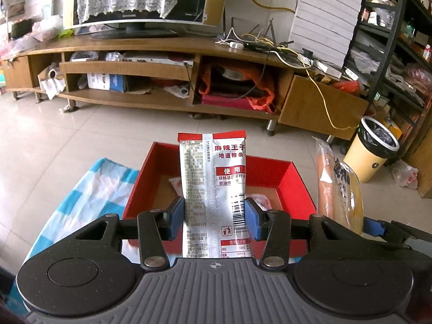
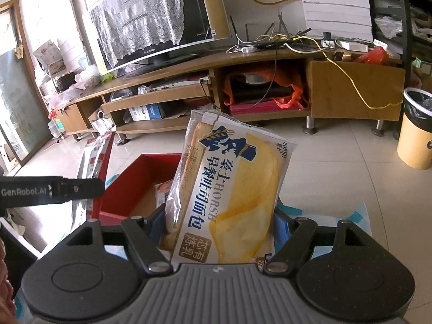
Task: Organize snacks
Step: 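Lift both held packets and carry them over the red box, then lower both packets into the red box and open both tools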
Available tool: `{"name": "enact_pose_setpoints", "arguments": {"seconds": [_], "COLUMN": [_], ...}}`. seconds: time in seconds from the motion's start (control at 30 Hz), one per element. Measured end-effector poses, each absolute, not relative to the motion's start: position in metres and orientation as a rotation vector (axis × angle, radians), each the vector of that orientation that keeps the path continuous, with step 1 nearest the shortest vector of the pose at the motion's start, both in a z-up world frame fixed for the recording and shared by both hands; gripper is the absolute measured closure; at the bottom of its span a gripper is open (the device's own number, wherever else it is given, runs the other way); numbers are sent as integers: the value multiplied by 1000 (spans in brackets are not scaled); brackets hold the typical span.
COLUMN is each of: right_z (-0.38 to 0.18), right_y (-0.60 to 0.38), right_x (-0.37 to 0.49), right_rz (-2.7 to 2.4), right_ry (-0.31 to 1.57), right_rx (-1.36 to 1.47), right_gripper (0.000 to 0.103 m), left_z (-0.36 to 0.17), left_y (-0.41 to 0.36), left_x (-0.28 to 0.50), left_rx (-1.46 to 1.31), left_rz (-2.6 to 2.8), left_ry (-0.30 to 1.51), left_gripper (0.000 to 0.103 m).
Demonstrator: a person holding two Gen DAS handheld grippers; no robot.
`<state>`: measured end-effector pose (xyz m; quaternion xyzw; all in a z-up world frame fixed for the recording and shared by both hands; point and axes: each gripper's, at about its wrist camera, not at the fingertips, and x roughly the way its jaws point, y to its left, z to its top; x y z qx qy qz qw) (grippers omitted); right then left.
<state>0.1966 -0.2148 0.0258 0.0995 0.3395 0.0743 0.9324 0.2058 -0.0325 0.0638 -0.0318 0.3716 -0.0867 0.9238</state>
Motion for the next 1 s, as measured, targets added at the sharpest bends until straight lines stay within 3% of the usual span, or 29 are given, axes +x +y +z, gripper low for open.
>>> {"name": "enact_pose_setpoints", "arguments": {"seconds": [0.6,0.67,0.73,0.87,1.0], "right_z": [-6,-9,-13,-21,-25], "right_y": [-204,-204,-205,-204,-203], "right_x": [261,267,273,281,283], "right_rz": [143,142,153,162,160], "right_ry": [735,738,740,759,774], "right_rx": [188,186,195,188,187], "right_gripper": [29,31,41,41,41], "left_z": [33,26,19,5,1], "left_y": [-32,-32,-30,-27,-27], "left_x": [280,285,290,295,296], "left_rx": [-20,-7,0,15,31], "left_rz": [-117,-105,-94,-74,-65], "left_ry": [760,771,788,820,827], "left_gripper": [47,47,47,46,38]}}
